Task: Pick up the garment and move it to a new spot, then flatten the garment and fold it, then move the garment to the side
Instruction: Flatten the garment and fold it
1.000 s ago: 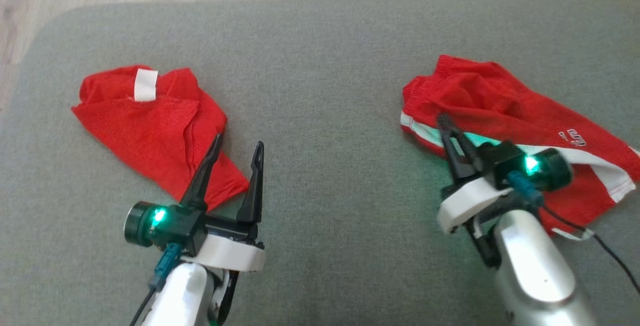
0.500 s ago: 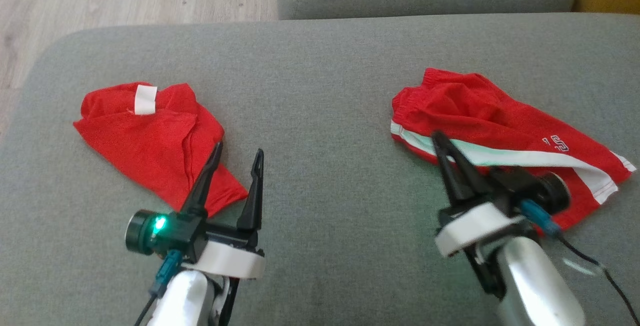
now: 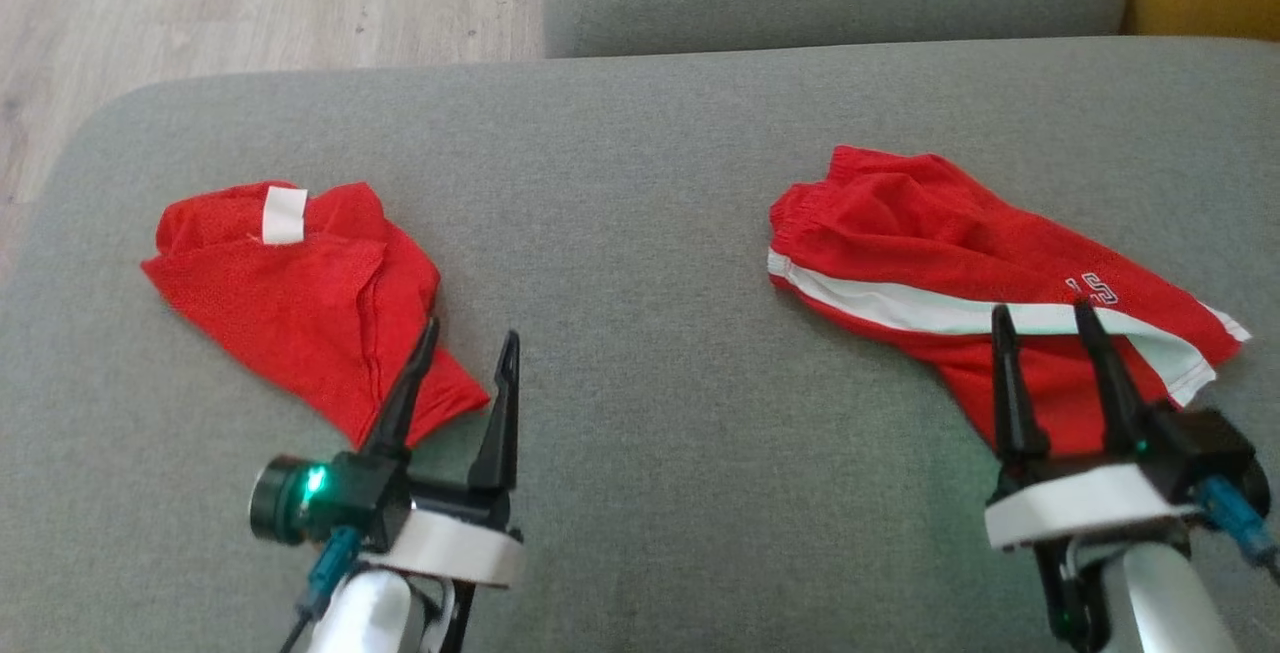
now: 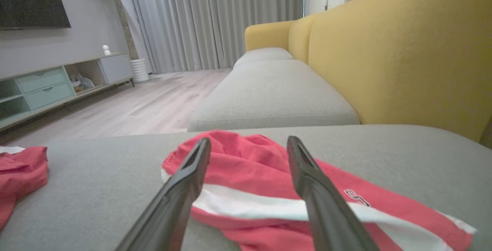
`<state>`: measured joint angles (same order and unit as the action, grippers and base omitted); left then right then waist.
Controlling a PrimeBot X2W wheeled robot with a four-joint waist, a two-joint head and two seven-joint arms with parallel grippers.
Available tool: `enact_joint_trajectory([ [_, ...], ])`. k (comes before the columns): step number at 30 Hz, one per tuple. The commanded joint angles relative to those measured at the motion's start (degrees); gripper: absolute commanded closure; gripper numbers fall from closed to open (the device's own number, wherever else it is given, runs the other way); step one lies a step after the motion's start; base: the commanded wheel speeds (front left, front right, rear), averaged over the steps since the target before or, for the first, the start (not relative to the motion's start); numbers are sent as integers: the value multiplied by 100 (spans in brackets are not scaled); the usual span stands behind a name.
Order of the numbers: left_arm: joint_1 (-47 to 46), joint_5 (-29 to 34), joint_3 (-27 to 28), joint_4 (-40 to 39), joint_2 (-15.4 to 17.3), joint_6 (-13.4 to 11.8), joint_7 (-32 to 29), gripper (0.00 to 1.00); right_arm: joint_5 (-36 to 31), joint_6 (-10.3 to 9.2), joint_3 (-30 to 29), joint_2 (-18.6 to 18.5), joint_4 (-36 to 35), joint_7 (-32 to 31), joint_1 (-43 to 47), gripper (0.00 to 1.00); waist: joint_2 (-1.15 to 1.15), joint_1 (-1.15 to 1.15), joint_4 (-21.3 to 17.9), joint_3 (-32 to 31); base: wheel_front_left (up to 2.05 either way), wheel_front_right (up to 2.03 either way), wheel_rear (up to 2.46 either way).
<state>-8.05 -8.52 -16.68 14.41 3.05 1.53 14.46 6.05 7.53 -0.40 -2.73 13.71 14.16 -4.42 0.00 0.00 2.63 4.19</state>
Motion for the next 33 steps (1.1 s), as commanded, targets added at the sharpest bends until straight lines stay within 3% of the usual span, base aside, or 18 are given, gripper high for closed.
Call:
enact_joint_trajectory([
  [1, -54, -23, 199, -129, -8, -14, 54, 0, 50, -4, 110, -15, -133, 61, -34, 0, 0, 0, -17, 0, 0, 0, 0],
  [7, -43, -26, 176, -55, -11, 3, 54, 0, 54, -4, 114, -15, -27, 76, -12, 0, 0, 0, -16, 47, 0, 0, 0],
  [15, -258, 22, 120, -69, -14, 68, 54, 0, -648, -4, 401, -15, 275, -265, -695, 0, 0, 0, 202, 376, 0, 0, 0],
  [22, -390, 24, 51, -16, -15, 108, 54, 0, -1417, -4, 458, -54, 1123, -804, -1483, 0, 0, 0, 489, 598, 0, 0, 0],
  [31, -462, -26, 1, 2, -16, 100, 54, 0, -1584, -4, 545, -223, 2279, -974, -2050, 0, 0, 0, 660, 707, 0, 0, 0],
  [32, -469, -29, 0, -1, -16, 96, 54, 0, -1579, -4, 565, -230, 2379, -966, -2102, 21, 0, 0, 661, 715, 0, 0, 0],
  [33, -475, -30, 1, -2, -16, 91, 54, 0, -1573, -4, 584, -232, 2471, -949, -2151, 78, 0, 0, 658, 720, 0, 0, 0],
])
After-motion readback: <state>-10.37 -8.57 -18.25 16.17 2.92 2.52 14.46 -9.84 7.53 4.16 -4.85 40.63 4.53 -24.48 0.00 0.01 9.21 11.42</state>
